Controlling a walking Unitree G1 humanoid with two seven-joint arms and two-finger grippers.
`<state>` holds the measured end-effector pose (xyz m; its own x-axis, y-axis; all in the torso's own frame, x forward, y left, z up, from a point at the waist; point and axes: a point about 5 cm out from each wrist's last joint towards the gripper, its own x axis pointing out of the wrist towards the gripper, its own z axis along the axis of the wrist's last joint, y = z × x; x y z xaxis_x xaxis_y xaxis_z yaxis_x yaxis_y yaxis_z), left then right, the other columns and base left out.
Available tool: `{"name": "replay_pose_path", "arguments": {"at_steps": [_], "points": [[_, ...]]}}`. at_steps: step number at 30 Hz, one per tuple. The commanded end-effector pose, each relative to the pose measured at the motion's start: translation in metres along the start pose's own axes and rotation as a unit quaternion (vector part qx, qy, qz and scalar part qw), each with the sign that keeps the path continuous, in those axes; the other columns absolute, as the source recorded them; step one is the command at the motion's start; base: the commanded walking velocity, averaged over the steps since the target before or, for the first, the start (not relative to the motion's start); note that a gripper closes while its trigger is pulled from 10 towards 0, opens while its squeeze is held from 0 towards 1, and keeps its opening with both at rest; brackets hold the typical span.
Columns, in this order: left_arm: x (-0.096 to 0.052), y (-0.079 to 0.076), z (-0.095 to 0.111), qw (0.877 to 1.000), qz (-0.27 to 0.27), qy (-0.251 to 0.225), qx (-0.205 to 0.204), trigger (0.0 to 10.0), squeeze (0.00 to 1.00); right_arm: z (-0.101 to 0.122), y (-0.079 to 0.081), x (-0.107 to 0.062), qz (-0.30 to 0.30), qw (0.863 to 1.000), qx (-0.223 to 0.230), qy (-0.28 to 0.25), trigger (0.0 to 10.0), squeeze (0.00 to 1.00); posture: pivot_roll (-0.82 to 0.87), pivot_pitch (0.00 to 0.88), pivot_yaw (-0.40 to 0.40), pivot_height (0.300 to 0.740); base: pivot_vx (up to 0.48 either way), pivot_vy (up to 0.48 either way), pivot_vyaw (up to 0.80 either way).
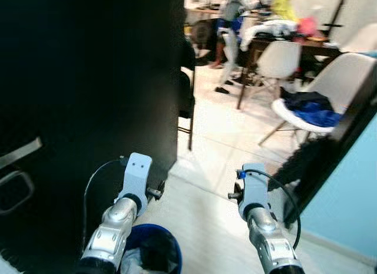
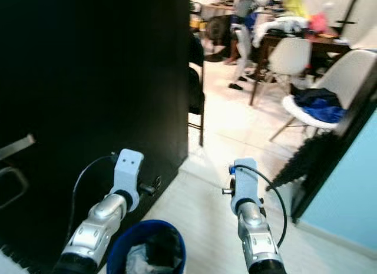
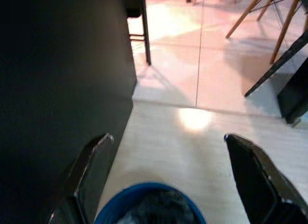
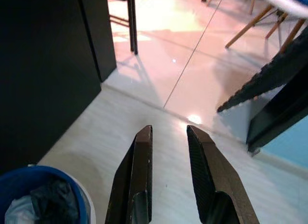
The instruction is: Clean up the room
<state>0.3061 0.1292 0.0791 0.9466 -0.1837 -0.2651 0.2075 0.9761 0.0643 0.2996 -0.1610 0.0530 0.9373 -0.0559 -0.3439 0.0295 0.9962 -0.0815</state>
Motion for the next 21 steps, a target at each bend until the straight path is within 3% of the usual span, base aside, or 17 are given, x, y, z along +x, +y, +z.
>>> {"name": "replay_pose_path", "arguments": {"at_steps": [1, 21], "points": [[-0.0018, 0.0029, -0.0058, 1.0, 0.005, 0.009, 0.005, 10.0, 0.0, -0.0015, 0.0015, -0.0015, 0.003, 1.0, -0.006, 0.005, 10.0, 0.0, -0.02, 0.006, -0.024, 0.732, 0.0, 0.0, -0.77], [-0.0014, -0.0035, -0.0076, 1.0, -0.014, 0.007, 0.009, 10.0, 0.0, -0.0024, -0.0042, -0.0078, 0.001, 1.0, -0.02, 0.015, 10.0, 0.0, -0.03, 0.0, -0.03, 0.732, 0.0, 0.0, -0.78]]}}
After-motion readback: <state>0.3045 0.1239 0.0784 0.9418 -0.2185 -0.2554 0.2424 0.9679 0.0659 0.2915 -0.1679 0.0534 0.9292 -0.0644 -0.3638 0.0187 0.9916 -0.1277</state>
